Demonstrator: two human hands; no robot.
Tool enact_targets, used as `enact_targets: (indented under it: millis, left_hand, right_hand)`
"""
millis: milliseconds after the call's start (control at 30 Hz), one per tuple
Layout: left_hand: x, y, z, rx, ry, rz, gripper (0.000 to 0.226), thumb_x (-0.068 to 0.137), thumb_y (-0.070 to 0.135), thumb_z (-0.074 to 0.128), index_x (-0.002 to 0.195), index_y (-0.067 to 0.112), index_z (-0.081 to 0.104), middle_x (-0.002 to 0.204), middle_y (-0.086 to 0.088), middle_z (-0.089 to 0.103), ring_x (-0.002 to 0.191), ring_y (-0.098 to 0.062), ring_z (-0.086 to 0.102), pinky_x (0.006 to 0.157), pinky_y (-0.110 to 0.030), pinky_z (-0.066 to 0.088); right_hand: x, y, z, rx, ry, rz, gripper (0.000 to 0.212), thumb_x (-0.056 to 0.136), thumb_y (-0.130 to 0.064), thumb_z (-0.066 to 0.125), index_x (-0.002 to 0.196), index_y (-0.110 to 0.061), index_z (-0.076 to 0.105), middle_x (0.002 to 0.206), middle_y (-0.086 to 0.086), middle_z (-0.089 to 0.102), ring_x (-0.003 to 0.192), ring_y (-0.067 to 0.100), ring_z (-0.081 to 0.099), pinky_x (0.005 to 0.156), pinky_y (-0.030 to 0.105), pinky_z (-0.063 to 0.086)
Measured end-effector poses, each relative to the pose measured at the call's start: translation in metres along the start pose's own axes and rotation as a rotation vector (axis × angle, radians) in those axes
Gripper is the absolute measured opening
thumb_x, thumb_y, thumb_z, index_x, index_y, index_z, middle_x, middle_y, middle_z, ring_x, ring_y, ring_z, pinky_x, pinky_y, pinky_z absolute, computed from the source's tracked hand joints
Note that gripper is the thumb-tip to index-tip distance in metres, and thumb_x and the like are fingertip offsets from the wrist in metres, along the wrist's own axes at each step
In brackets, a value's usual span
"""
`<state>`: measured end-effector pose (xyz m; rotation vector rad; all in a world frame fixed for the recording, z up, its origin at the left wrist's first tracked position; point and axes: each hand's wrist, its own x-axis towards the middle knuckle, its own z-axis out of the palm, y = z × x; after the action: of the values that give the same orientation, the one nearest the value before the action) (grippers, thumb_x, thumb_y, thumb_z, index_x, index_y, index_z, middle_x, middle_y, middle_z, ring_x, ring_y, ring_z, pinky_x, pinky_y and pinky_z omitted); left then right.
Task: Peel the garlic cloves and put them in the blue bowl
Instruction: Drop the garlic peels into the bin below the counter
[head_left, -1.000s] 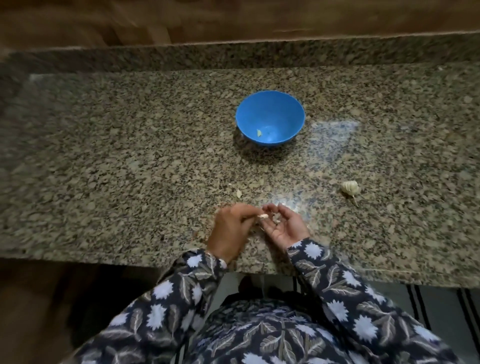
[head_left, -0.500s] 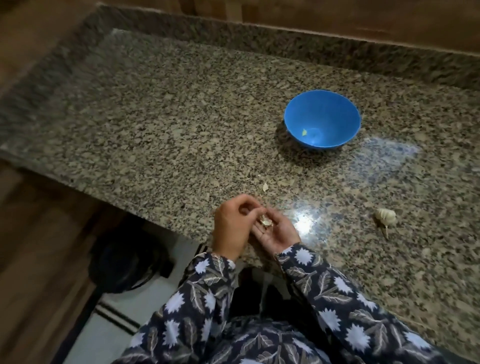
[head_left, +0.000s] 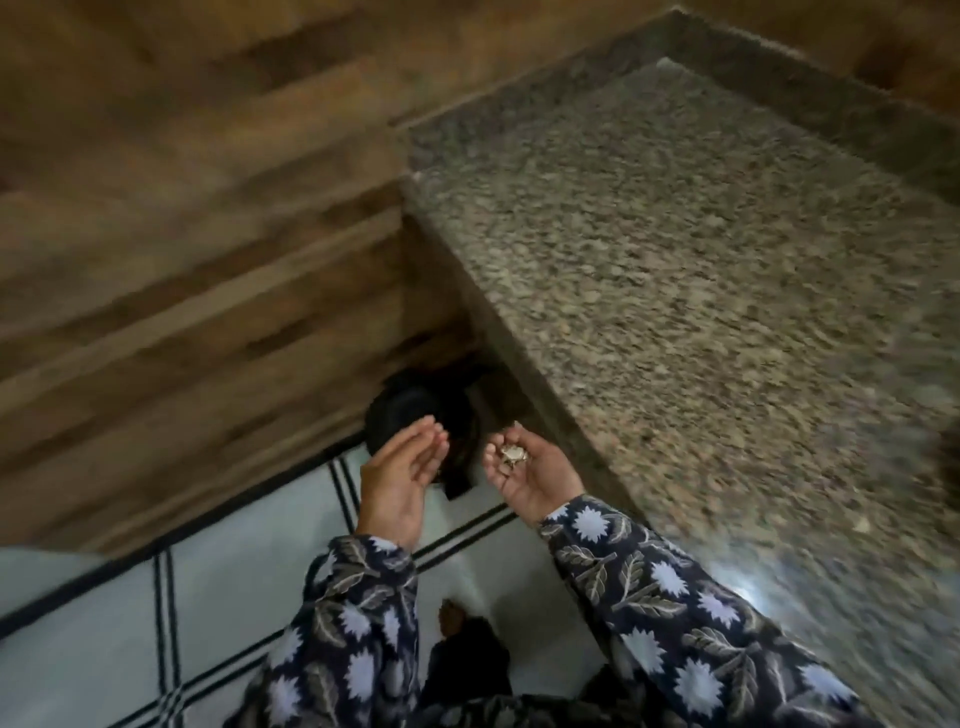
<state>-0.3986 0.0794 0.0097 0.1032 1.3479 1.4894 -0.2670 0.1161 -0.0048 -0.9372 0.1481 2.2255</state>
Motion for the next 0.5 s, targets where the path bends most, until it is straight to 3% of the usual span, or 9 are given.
enact_targets:
  millis: [200, 300, 400, 500]
  left_hand:
    - [0.063, 0.045, -0.072, -0.07, 0.018, -0.082, 0.014, 0.092, -0.004, 0.048, 0.098, -0.004, 0.061, 0.075, -0.008, 0.072, 0.069, -0.012, 0.07, 0.065, -0.018, 0.056]
    - [0.093, 0.059, -0.097, -0.094, 0.058, -0.075, 0.012, 0.091, -0.001, 0.052, 0.096, -0.004, 0.062, 0.073, -0.007, 0.072, 0.067, -0.013, 0.07, 0.065, -0.019, 0.057]
    - [0.117, 0.068, -0.113, -0.096, 0.084, -0.111, 0.013, 0.091, 0.0, 0.053, 0.099, -0.004, 0.063, 0.08, -0.01, 0.071, 0.068, -0.013, 0.07, 0.066, -0.02, 0.057]
    - [0.142, 0.075, -0.121, -0.088, 0.092, -0.153, 0.012, 0.092, 0.001, 0.053, 0.096, -0.002, 0.063, 0.09, -0.015, 0.067, 0.069, -0.013, 0.07, 0.071, -0.022, 0.057]
  right_hand:
    - [0.073, 0.048, 0.047, 0.042, 0.129, 0.012, 0.035, 0.098, -0.017, 0.037, 0.065, -0.009, 0.043, 0.046, 0.005, 0.053, 0.04, 0.015, 0.057, 0.044, 0.022, 0.052]
    - [0.096, 0.054, 0.056, 0.071, 0.214, -0.018, 0.034, 0.099, -0.016, 0.035, 0.067, -0.008, 0.044, 0.045, 0.006, 0.054, 0.051, 0.017, 0.056, 0.043, 0.023, 0.052]
    - [0.111, 0.052, 0.059, 0.069, 0.306, -0.059, 0.03, 0.099, -0.013, 0.034, 0.073, -0.007, 0.046, 0.044, 0.005, 0.057, 0.065, 0.016, 0.051, 0.043, 0.021, 0.052]
    - [0.135, 0.047, 0.064, 0.044, 0.375, -0.125, 0.028, 0.099, -0.009, 0.029, 0.078, -0.005, 0.047, 0.045, 0.005, 0.06, 0.051, 0.017, 0.062, 0.044, 0.021, 0.052]
